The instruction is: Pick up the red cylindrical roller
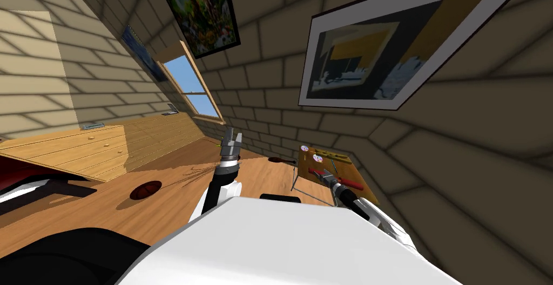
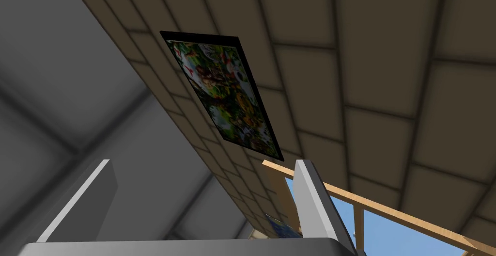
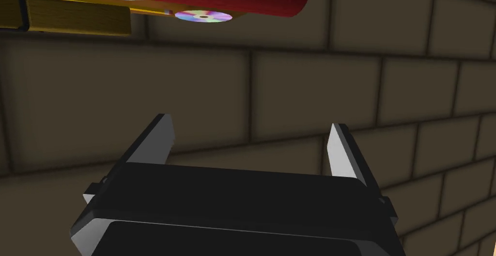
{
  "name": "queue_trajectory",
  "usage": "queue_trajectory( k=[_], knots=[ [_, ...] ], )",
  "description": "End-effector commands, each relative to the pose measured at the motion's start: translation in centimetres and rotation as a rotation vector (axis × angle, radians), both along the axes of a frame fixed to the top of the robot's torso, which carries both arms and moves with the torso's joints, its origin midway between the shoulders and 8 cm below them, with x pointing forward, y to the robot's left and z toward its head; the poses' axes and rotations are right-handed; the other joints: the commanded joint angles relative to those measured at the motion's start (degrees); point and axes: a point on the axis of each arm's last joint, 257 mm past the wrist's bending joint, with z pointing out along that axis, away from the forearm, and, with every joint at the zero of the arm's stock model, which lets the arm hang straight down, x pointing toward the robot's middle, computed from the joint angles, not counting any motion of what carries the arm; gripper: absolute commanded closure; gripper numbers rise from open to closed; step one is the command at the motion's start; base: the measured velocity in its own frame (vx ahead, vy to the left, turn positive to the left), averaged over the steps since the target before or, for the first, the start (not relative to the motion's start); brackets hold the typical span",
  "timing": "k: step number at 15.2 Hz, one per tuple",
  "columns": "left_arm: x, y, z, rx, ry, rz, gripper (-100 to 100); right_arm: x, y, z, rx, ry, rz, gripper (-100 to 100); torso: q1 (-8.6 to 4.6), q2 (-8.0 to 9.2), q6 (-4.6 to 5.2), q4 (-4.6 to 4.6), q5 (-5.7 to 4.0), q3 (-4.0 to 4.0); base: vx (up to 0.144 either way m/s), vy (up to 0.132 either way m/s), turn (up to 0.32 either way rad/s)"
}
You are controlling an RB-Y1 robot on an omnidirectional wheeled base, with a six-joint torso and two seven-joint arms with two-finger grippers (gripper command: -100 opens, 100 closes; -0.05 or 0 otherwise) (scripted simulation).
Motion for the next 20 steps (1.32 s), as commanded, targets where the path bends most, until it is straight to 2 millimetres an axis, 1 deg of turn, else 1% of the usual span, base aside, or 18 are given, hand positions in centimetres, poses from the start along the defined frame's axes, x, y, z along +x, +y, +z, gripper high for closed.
queue_trajectory(
  k=[1, 2, 3, 4, 6, 7, 8, 9, 10, 11, 13, 15, 16, 17, 18, 19, 20],
  knots=[
    [0.0, 0.0, 0.0, 0.000, 0.000, 0.000, 0, -0.3, -1.2, -0.9, -0.039, 0.023, 0.001, -100, 0.00, 0.00, 0.00, 0.00, 0.00, 0.00, -0.004, 0.033, 0.036],
    [0.0, 0.0, 0.0, 0.000, 0.000, 0.000, 0, -0.8, -2.3, -2.0, -0.118, 0.046, 0.030, -100, -0.04, 0.00, 0.01, 0.00, -0.01, 0.00, -0.003, 0.036, 0.103],
    [0.0, 0.0, 0.0, 0.000, 0.000, 0.000, 0, -1.2, -2.9, -2.6, -0.124, 0.061, 0.020, -100, -0.05, 0.00, -0.02, 0.01, -0.01, 0.00, -0.003, 0.036, 0.124],
    [0.0, 0.0, 0.0, 0.000, 0.000, 0.000, 0, -1.5, -4.0, -3.3, -0.199, 0.078, 0.052, -100, -0.06, 0.00, -0.01, 0.00, -0.01, 0.00, -0.004, 0.044, 0.164],
    [0.0, 0.0, 0.0, 0.000, 0.000, 0.000, 0, -2.1, -4.8, -4.0, -0.207, 0.098, 0.040, -100, -0.04, 0.00, -0.01, 0.00, -0.01, 0.00, 0.002, 0.035, 0.066],
    [0.0, 0.0, 0.0, 0.000, 0.000, 0.000, 0, -2.4, -5.9, -4.6, -0.280, 0.115, 0.072, -100, -0.07, 0.00, 0.03, 0.00, -0.01, 0.00, 0.004, 0.031, 0.096],
    [0.0, 0.0, 0.0, 0.000, 0.000, 0.000, 0, -3.0, -6.8, -5.3, -0.288, 0.135, 0.060, -100, -0.08, -0.02, -0.01, 0.00, -0.02, -0.01, 0.004, 0.032, 0.108],
    [0.0, 0.0, 0.0, 0.000, 0.000, 0.000, 0, -3.6, -8.2, -6.0, -0.361, 0.158, 0.088, -100, -0.08, -0.02, 0.00, 0.00, -0.02, -0.01, 0.000, 0.046, 0.142],
    [0.0, 0.0, 0.0, 0.000, 0.000, 0.000, 0, -4.0, -8.8, -6.4, -0.366, 0.172, 0.079, -100, -0.05, -0.02, -0.01, 0.00, -0.02, -0.01, 0.001, 0.048, 0.122],
    [0.0, 0.0, 0.0, 0.000, 0.000, 0.000, 0, -4.8, -10.5, -7.2, -0.439, 0.202, 0.103, -100, -0.03, -0.01, 0.00, 0.00, 0.00, 0.00, 0.000, 0.049, 0.136],
    [0.0, 0.0, 0.0, 0.000, 0.000, 0.000, 0, -5.0, -10.8, -7.3, -0.442, 0.208, 0.099, -100, -0.02, 0.00, 0.00, 0.00, -0.01, 0.00, 0.000, 0.035, 0.062],
    [0.0, 0.0, 0.0, 0.000, 0.000, 0.000, 0, -6.6, -14.4, -8.5, -0.579, 0.268, 0.145, -100, -0.07, 0.00, -0.01, 0.00, -0.01, 0.00, 0.000, 0.042, 0.139],
    [0.0, 0.0, 0.0, 0.000, 0.000, 0.000, 0, -7.0, -14.9, -8.7, -0.582, 0.278, 0.139, -100, -0.03, 0.00, -0.02, 0.00, 0.00, 0.00, 0.002, 0.046, 0.148],
    [0.0, 0.0, 0.0, 0.000, 0.000, 0.000, 0, -7.0, -14.9, -8.7, -0.582, 0.278, 0.139, -100, -0.02, 0.00, -0.01, 0.01, 0.00, 0.00, 0.003, 0.028, 0.036],
    [0.0, 0.0, 0.0, 0.000, 0.000, 0.000, 0, -8.0, -16.8, -9.1, -0.647, 0.312, 0.158, -100, -0.06, 0.00, 0.02, 0.00, -0.01, 0.00, 0.002, 0.030, 0.074],
    [0.0, 0.0, 0.0, 0.000, 0.000, 0.000, 0, -8.0, -16.8, -9.1, -0.647, 0.312, 0.158, -100, -0.07, 0.00, 0.00, 0.00, -0.02, 0.00, 0.003, 0.032, 0.086],
    [0.0, 0.0, 0.0, 0.000, 0.000, 0.000, 0, -8.9, -18.7, -9.4, -0.707, 0.344, 0.176, -100, -0.09, 0.00, 0.01, 0.00, -0.02, 0.00, 0.003, 0.035, 0.116]
  ],
)
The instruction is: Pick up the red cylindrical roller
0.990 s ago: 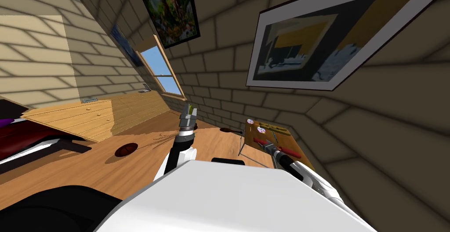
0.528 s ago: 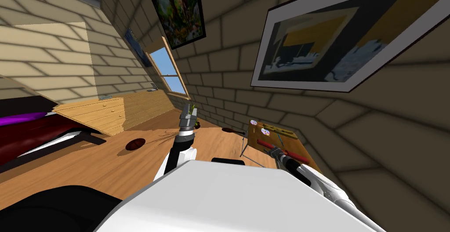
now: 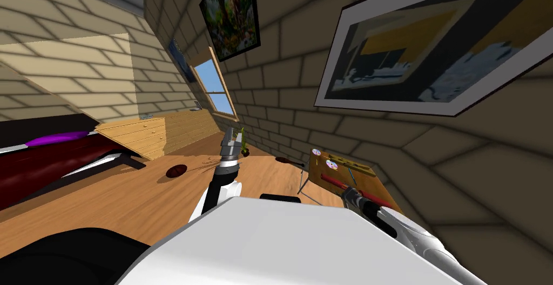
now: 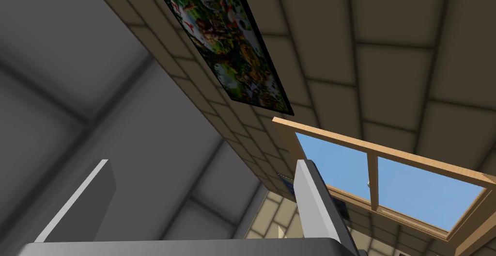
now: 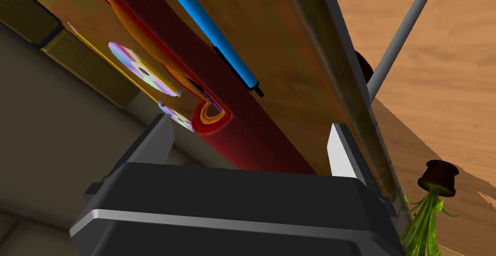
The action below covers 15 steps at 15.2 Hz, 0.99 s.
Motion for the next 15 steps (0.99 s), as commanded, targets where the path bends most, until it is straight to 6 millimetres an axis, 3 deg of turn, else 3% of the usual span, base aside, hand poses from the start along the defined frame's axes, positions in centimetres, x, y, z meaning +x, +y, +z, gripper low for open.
queue_trajectory(
  k=[1, 7, 8, 10, 11, 15],
  knots=[
    [0.0, 0.0, 0.0, 0.000, 0.000, 0.000, 0, -1.5, -3.2, -0.2, -0.108, 0.058, 0.028, -100, 0.00, 0.00, 0.00, 0.00, 0.00, 0.00, 0.000, 0.047, 0.190],
    [0.0, 0.0, 0.0, 0.000, 0.000, 0.000, 0, -5.2, -10.0, -0.1, -0.311, 0.183, 0.088, -100, -0.01, -0.06, -0.01, -0.02, -0.03, -0.04, 0.007, 0.049, 0.118],
    [0.0, 0.0, 0.0, 0.000, 0.000, 0.000, 0, -5.2, -10.0, -0.1, -0.311, 0.183, 0.088, -100, 0.00, -0.05, 0.00, -0.02, -0.01, -0.03, 0.004, 0.036, 0.068],
    [0.0, 0.0, 0.0, 0.000, 0.000, 0.000, 0, -6.3, -11.8, 0.1, -0.365, 0.220, 0.104, -100, -0.06, -0.03, 0.01, -0.01, -0.04, -0.02, 0.000, 0.024, 0.062],
    [0.0, 0.0, 0.0, 0.000, 0.000, 0.000, 0, -5.7, -10.7, -0.2, -0.333, 0.199, 0.094, -100, -0.09, -0.01, 0.01, -0.01, -0.04, -0.01, 0.000, 0.012, 0.031],
    [0.0, 0.0, 0.0, 0.000, 0.000, 0.000, 0, -6.4, -10.0, -0.8, -0.340, 0.200, 0.129, -100, -0.23, -0.31, 0.04, -0.07, -0.08, -0.18, 0.085, -0.012, -0.115]
  ],
)
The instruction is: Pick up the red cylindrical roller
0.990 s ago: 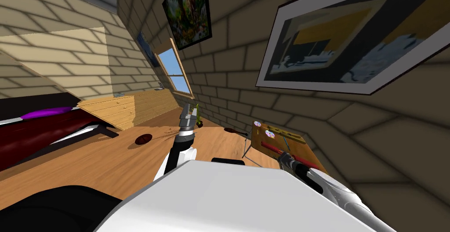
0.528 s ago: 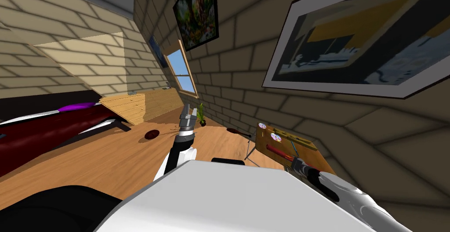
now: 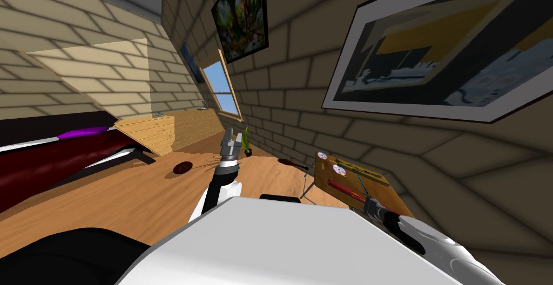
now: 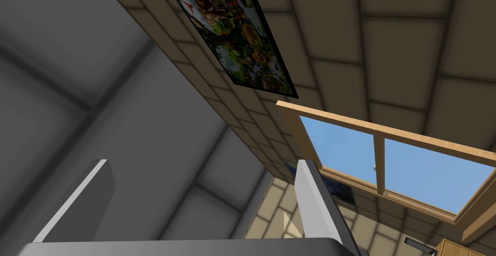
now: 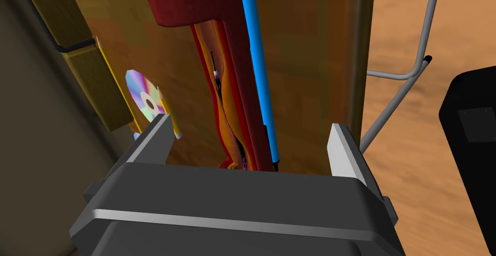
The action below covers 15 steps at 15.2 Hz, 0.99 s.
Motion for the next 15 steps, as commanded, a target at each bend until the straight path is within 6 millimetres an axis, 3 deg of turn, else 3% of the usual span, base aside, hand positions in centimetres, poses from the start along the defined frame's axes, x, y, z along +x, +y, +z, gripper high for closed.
queue_trajectory(
  k=[1, 15],
  knots=[
    [0.0, 0.0, 0.0, 0.000, 0.000, 0.000, 0, -0.1, 0.2, -0.2, -0.003, 0.002, 0.015, -100, 0.00, 0.00, 0.00, 0.00, 0.00, 0.00, 0.094, -0.018, -0.064],
    [0.0, 0.0, 0.0, 0.000, 0.000, 0.000, 0, -1.3, 2.2, -1.4, -0.005, -0.002, 0.094, -100, -0.15, -0.04, -0.08, 0.01, -0.12, -0.02, 0.077, -0.004, -0.086]
  ],
)
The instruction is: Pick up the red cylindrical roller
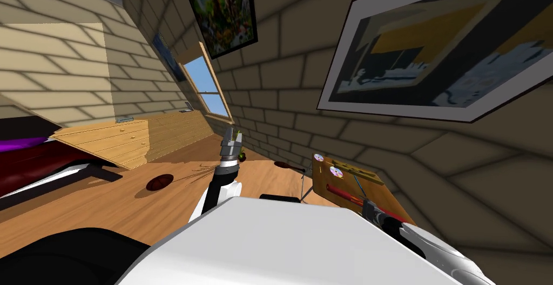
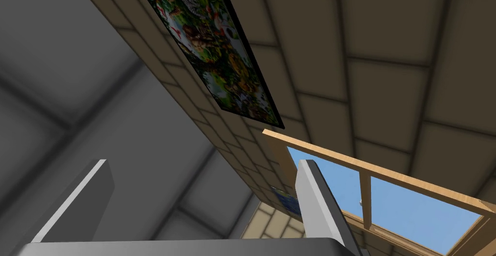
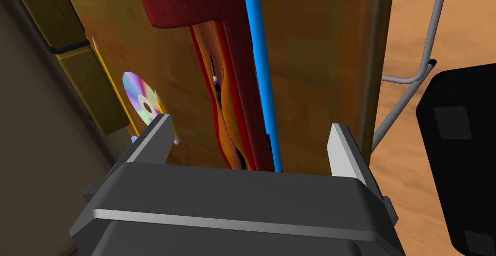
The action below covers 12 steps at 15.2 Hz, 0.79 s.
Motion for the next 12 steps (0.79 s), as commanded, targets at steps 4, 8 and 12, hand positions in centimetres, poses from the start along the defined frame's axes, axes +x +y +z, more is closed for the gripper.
queue_trajectory(
  k=[4, 8, 12],
  knots=[
    [0.0, 0.0, 0.0, 0.000, 0.000, 0.000, 0, 0.4, -0.3, 0.3, -0.008, -0.006, 0.002, 100, -0.09, 0.19, 0.05, -0.10, -0.27, 0.04, 0.018, -0.005, 0.001],
    [0.0, 0.0, 0.0, 0.000, 0.000, 0.000, 0, 0.3, -0.4, 0.3, 0.000, 0.002, -0.016, 100, -0.13, 0.42, 0.04, -0.06, -0.34, 0.16, -0.043, 0.007, 0.071],
    [0.0, 0.0, 0.0, 0.000, 0.000, 0.000, 0, 0.7, -1.0, 0.6, 0.001, 0.003, -0.038, 100, -0.05, 0.76, 0.11, 0.02, -0.26, 0.36, -0.106, 0.012, 0.103]
  ],
)
